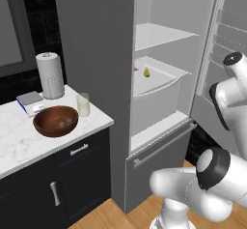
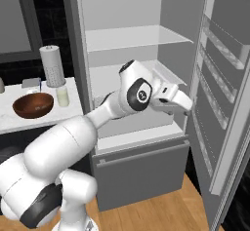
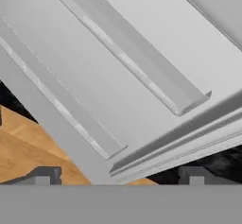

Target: Grab a lemon wedge from the fridge and one ice cube from the ice bowl, and put them in the glass of lemonade.

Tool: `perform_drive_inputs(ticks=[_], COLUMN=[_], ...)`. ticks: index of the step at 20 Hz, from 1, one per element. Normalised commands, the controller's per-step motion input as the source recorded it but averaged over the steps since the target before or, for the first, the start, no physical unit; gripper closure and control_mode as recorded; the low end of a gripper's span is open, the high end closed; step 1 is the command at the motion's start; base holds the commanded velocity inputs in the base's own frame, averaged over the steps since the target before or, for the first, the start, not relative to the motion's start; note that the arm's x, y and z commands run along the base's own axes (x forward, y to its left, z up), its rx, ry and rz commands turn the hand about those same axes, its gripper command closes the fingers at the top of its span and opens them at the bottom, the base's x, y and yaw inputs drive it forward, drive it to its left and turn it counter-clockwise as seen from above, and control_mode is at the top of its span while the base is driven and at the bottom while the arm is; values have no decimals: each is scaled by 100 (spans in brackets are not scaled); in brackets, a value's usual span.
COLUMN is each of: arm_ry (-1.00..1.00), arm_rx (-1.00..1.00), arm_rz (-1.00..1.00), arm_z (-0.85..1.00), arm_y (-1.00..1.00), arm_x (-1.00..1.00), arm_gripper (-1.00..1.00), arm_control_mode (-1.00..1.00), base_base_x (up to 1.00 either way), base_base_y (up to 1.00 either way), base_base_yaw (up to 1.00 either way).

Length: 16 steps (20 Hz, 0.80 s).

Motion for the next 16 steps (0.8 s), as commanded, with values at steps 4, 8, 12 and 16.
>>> perform_drive_inputs(ticks=[4, 8, 12, 16], arm_ry=[-29, -23, -11, -10], arm_rx=[0, 0, -3, -4], arm_rz=[3, 8, 2, 0], arm_z=[-5, 0, 5, 0], arm_y=[-35, -48, -58, -58], arm_x=[26, 57, 33, 24], arm_gripper=[-100, -100, -100, -100], arm_control_mode=[-100, -100, -100, -100], base_base_x=[0, 0, 0, 0], base_base_y=[0, 0, 0, 0], base_base_yaw=[0, 0, 0, 0])
